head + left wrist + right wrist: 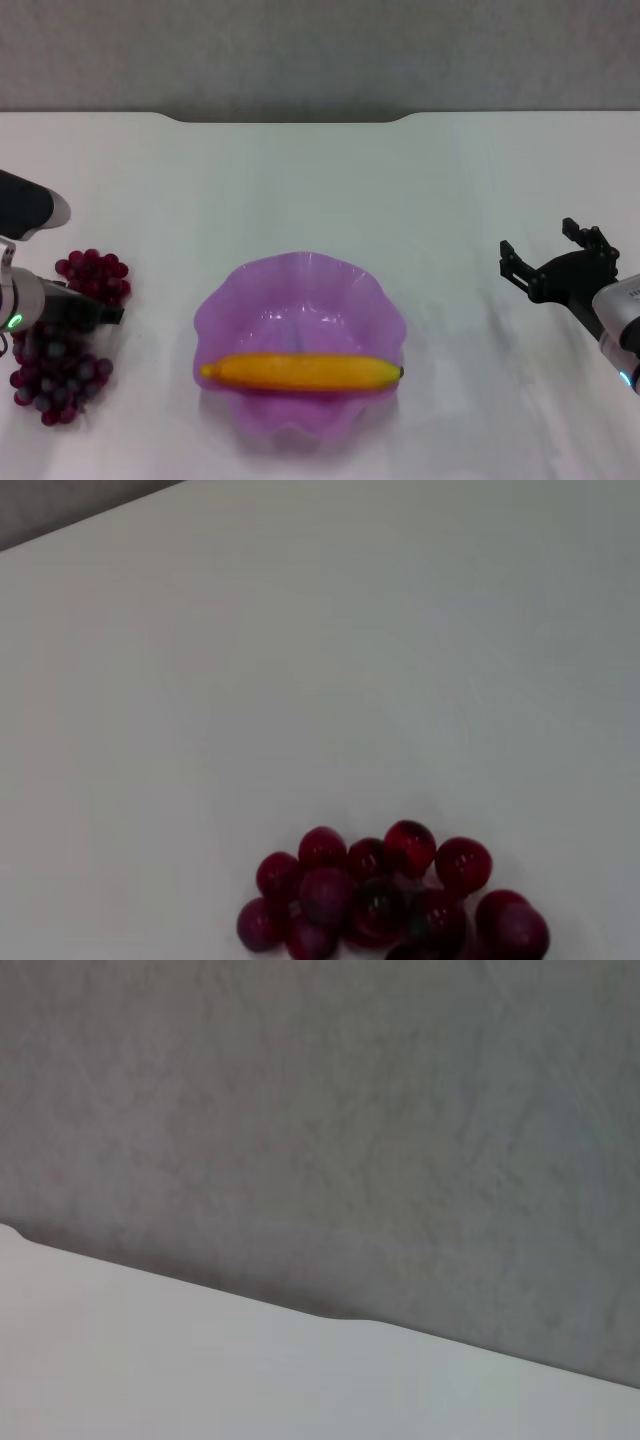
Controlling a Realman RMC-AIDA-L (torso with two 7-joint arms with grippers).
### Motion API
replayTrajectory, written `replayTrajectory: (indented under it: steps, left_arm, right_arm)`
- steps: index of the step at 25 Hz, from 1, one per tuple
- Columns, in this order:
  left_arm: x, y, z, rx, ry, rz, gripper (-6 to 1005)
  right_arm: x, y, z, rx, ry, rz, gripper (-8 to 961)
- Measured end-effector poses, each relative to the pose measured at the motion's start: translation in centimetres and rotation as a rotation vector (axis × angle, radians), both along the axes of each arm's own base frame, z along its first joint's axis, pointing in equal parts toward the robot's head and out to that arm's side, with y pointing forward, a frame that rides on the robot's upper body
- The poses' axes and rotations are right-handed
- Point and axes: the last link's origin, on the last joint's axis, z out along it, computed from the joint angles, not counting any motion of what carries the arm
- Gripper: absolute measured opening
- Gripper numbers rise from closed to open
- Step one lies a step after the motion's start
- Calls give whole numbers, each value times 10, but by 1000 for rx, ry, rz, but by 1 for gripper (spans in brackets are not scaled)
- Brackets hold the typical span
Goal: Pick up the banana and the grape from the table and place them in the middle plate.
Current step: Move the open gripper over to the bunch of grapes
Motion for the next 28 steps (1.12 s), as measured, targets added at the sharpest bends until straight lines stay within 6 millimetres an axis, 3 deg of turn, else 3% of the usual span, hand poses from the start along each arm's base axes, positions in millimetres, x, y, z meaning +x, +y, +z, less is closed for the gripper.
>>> replayTrajectory:
  steps: [15,28]
  left_arm:
    - [-4,0,-2,-16,36,21,764]
    - [-6,3,6,33,5,37,560]
  right_arm:
    - [0,0,0,1,1,0,906]
    - [1,0,1,2,-2,-5,906]
